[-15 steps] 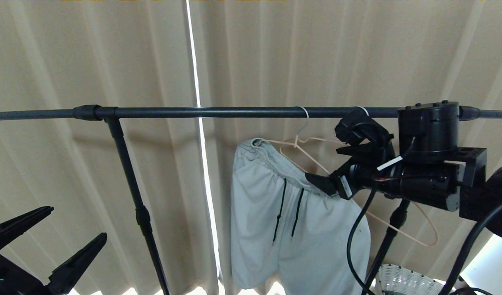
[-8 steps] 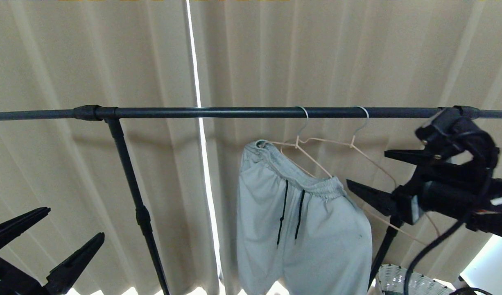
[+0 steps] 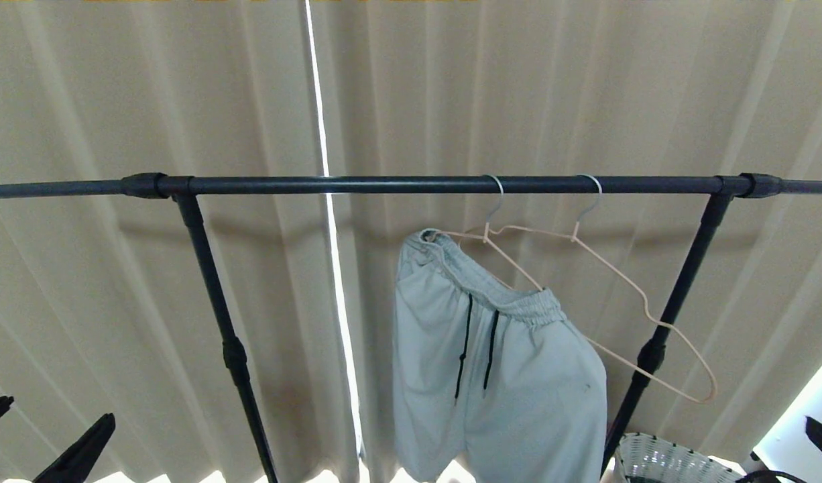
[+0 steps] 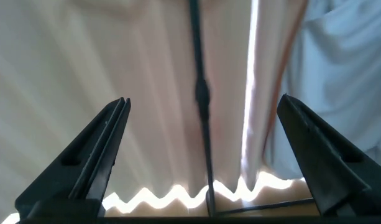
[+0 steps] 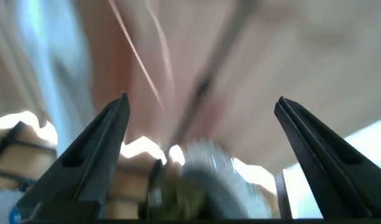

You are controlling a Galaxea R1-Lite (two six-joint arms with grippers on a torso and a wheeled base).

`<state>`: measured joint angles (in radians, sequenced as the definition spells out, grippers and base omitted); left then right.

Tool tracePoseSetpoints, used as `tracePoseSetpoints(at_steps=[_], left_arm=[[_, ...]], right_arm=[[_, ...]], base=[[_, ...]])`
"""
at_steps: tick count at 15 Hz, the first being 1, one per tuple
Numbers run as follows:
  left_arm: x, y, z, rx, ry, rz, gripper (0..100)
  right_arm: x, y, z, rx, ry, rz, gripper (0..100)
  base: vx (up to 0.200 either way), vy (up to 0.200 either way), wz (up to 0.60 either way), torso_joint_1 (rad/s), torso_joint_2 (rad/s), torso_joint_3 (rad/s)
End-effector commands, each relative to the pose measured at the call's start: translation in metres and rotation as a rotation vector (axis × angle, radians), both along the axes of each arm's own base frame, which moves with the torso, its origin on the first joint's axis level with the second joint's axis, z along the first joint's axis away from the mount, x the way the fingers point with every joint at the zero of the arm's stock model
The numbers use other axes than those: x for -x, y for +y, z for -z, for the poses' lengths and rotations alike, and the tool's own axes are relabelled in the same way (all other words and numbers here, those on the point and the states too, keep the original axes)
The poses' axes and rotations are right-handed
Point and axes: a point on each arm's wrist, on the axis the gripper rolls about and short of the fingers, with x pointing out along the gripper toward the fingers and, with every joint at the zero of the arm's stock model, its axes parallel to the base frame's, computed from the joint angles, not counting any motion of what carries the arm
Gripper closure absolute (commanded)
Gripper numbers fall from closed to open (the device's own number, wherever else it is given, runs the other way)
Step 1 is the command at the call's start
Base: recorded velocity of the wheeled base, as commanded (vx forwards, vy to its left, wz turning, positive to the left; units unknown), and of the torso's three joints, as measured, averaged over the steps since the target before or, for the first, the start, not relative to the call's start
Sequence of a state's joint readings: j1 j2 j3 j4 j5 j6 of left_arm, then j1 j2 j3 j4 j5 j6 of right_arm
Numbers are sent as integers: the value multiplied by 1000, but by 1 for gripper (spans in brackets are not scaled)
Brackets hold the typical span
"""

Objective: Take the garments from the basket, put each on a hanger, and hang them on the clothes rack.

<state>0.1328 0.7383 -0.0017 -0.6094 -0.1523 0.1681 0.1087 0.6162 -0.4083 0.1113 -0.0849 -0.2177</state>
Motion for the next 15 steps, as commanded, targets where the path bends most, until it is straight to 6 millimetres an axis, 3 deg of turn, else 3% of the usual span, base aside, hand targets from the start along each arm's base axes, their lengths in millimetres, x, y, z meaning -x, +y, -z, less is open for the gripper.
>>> tracePoseSetpoints(at_steps=[1, 5, 7, 10, 15], left_arm=[[34, -4, 9, -8, -68, -32, 0], [73, -10, 46, -7, -58, -24, 0], [74, -11, 50, 43, -15, -37, 0], [74, -11, 50, 67, -13, -29, 0], [74, -12, 50, 68, -12, 52, 0]], right_arm=[[57, -3, 33, -26, -51, 162, 0], [85, -2, 59, -102, -104, 168, 0], [92, -4, 72, -128, -164, 133, 0], [86, -3, 74, -273, -219, 132, 0], [65, -2, 103, -239, -252, 55, 0]], base=[[0, 0, 0, 0, 0, 0], [0, 0, 0, 0, 0, 0], [0, 0, 0, 0, 0, 0], [0, 0, 0, 0, 0, 0], [0, 0, 0, 0, 0, 0]])
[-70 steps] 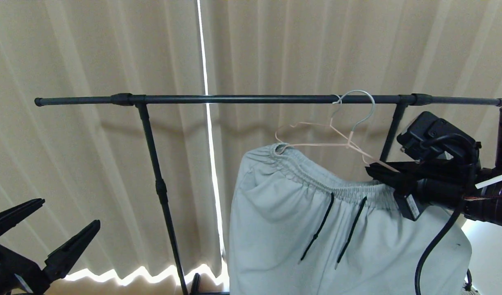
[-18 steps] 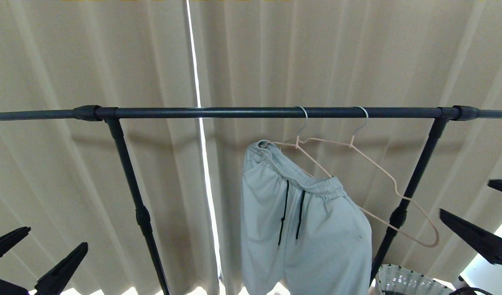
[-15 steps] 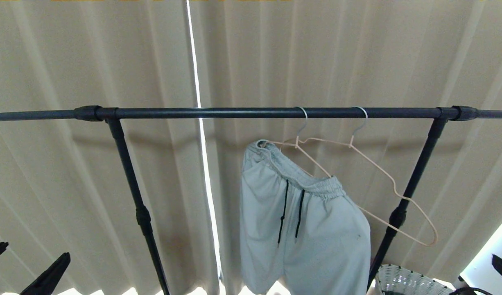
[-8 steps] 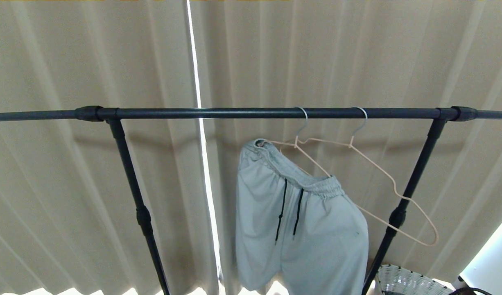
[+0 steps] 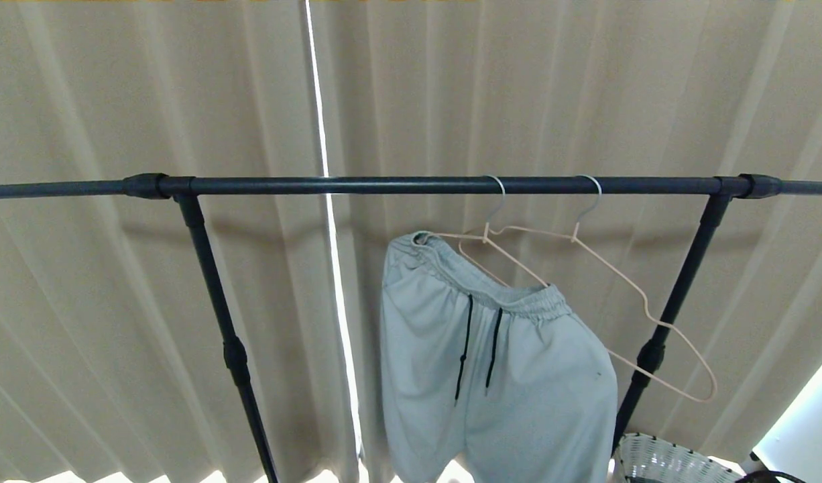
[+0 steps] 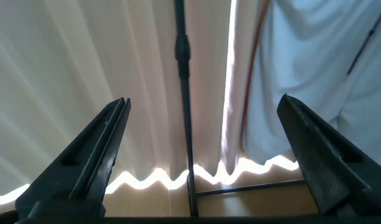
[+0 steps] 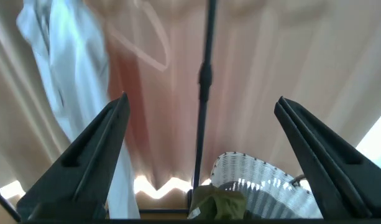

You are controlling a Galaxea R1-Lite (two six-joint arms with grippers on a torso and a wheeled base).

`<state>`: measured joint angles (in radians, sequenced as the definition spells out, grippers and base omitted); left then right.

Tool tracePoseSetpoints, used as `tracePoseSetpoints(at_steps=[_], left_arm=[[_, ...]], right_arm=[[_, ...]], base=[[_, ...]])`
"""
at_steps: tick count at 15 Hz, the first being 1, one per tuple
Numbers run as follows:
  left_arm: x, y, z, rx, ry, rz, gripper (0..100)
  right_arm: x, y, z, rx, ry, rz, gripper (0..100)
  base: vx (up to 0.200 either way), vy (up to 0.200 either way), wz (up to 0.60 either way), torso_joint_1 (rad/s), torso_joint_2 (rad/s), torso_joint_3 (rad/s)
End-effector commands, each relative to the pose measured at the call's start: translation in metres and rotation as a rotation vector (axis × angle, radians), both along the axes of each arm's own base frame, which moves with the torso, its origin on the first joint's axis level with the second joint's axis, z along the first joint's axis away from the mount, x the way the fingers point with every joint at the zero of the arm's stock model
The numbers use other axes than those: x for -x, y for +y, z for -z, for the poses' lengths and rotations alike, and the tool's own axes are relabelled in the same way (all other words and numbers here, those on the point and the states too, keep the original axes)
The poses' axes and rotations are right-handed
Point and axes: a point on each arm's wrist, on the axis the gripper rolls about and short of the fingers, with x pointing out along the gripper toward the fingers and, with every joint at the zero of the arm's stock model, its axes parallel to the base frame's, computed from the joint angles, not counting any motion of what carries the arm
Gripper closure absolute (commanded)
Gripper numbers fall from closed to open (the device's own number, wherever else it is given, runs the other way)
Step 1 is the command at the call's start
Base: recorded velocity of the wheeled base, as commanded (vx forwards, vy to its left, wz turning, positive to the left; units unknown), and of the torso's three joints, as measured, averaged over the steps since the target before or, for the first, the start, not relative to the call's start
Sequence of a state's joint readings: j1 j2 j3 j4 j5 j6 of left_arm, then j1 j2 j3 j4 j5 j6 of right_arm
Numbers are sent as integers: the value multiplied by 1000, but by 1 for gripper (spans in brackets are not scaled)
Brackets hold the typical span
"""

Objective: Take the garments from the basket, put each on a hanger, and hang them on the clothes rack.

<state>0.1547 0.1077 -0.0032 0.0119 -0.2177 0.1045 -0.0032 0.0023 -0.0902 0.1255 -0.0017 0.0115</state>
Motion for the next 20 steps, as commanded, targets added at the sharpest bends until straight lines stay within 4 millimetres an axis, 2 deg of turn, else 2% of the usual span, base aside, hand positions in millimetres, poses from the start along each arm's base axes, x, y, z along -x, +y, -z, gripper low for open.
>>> tracePoseSetpoints(at_steps=[1, 6, 18, 20], left_arm=[[0, 0, 0, -2, -3, 28, 0], [5, 3, 0, -4, -48, 190, 0], [9, 2, 2, -5, -107, 158, 0], [9, 2, 2, -5, -107, 158, 0]], right_arm=[[-4, 1, 11, 22, 22, -35, 0], [-5, -1, 12, 34, 18, 46, 0], [-5, -1, 12, 30, 18, 28, 0], [-4, 1, 11, 33, 17, -59, 0]], base=[[0, 0, 0, 0, 0, 0], [0, 0, 0, 0, 0, 0], [0, 0, 0, 0, 0, 0], [-200, 0, 0, 2, 2, -5]])
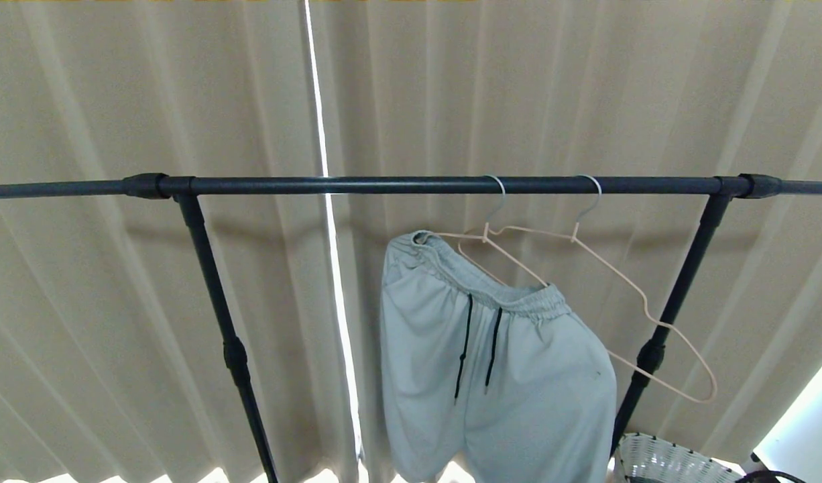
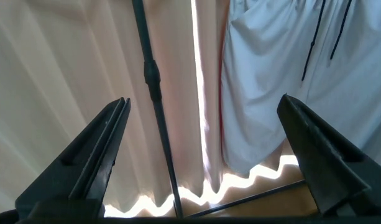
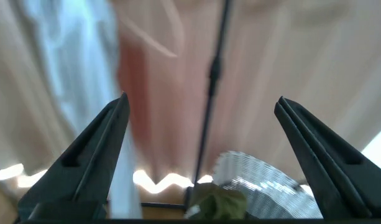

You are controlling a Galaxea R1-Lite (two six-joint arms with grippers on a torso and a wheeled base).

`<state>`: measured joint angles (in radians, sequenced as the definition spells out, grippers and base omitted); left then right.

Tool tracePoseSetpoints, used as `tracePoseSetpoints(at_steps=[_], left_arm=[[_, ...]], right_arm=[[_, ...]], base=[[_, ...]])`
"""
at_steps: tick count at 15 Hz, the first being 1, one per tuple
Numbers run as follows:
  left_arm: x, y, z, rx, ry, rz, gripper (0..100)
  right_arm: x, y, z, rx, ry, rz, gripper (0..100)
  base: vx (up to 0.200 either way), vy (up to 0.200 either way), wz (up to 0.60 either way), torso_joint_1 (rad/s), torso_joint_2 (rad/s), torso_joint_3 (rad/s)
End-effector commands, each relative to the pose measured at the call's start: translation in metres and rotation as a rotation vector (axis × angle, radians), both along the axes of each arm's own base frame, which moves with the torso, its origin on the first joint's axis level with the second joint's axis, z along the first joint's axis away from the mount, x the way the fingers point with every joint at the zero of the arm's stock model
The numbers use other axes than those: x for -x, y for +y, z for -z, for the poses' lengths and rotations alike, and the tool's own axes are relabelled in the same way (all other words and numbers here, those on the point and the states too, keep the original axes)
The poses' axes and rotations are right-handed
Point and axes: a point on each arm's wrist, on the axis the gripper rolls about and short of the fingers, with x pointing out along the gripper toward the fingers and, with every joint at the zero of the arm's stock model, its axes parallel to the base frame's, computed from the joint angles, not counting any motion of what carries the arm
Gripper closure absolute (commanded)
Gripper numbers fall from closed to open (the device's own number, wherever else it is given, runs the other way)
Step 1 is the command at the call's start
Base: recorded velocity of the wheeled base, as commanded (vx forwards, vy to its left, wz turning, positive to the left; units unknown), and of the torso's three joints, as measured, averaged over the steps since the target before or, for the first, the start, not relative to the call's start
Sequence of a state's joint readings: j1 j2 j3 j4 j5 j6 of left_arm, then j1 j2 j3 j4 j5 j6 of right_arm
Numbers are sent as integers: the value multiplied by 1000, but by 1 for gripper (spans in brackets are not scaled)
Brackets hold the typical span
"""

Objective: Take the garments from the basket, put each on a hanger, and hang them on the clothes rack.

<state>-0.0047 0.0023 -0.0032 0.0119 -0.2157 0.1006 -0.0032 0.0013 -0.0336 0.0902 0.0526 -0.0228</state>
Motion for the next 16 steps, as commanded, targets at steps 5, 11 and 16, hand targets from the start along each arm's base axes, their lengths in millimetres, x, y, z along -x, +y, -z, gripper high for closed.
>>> tracePoseSetpoints(at_steps=[5, 11, 16], left_arm=[[0, 0, 0, -1, -2, -1, 0], [0, 0, 0, 1, -2, -3, 0], [0, 0, 0, 4, -1, -4, 0]], right_arm=[[0, 0, 0, 21, -1, -19, 0], [0, 0, 0, 19, -4, -19, 0], [0, 0, 0, 18, -4, -16, 0]], base=[[-200, 0, 0, 1, 3, 0], [-200, 0, 0, 2, 2, 4], [-160, 0, 0, -3, 5, 1]])
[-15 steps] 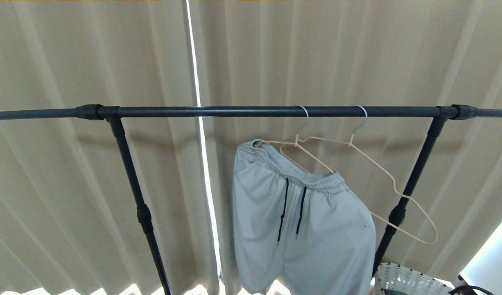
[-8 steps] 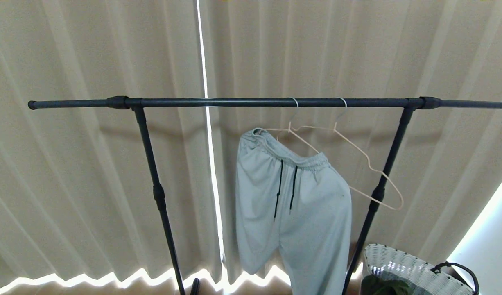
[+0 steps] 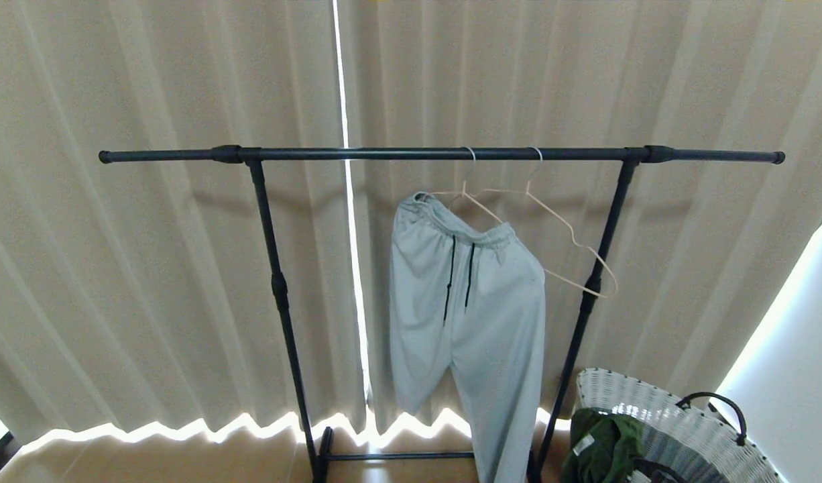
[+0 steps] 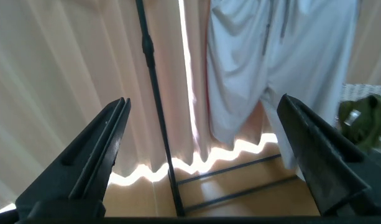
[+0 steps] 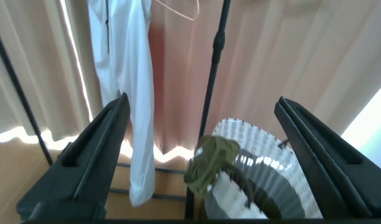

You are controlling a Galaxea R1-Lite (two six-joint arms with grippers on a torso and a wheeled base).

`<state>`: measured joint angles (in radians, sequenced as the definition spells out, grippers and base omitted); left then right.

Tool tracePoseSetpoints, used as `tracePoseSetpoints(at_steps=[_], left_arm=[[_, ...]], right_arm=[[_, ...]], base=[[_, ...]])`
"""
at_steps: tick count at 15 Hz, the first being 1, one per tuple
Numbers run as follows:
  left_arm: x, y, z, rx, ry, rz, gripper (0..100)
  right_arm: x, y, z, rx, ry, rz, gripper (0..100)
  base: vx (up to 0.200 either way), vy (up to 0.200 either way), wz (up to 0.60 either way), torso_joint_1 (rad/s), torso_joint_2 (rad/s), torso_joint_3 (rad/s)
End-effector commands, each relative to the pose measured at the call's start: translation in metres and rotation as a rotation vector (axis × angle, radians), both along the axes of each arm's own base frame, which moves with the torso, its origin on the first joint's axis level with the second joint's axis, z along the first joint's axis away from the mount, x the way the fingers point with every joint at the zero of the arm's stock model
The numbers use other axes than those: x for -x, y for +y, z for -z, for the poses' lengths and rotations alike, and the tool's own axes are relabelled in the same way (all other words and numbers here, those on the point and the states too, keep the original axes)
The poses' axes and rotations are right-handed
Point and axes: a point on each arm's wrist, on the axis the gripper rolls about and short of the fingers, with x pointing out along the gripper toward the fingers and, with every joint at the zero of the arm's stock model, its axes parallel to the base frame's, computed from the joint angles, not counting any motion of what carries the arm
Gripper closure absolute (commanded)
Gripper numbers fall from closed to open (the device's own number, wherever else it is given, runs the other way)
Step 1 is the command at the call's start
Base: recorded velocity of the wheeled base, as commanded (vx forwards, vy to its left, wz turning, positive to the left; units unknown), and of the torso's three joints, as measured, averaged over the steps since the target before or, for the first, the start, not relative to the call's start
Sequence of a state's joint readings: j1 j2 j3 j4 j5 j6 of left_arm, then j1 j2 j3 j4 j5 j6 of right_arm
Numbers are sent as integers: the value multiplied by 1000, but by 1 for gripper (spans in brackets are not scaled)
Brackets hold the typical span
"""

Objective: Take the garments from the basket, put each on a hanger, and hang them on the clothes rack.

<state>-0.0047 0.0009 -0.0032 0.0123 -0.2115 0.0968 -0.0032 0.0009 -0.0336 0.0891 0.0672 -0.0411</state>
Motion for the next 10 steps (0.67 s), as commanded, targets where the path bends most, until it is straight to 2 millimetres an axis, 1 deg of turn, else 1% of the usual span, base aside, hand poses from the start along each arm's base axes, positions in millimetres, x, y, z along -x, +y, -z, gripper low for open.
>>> tracePoseSetpoints(at_steps=[1, 6, 8, 10], left_arm=[[0, 0, 0, 0, -1, 0, 0], [0, 0, 0, 0, -1, 0, 0], [0, 0, 0, 2, 0, 0, 0], [0, 0, 0, 5, 2, -15, 0]], right_arm=[[0, 0, 0, 0, -1, 1, 0], [0, -1, 0, 2, 0, 35, 0], [0, -1, 0, 2, -1, 35, 0], [0, -1, 0, 2, 0, 35, 0]], base=[[0, 0, 0, 0, 0, 0], [0, 0, 0, 0, 0, 0], [0, 0, 0, -102, 232, 119], [0, 0, 0, -181, 422, 229]])
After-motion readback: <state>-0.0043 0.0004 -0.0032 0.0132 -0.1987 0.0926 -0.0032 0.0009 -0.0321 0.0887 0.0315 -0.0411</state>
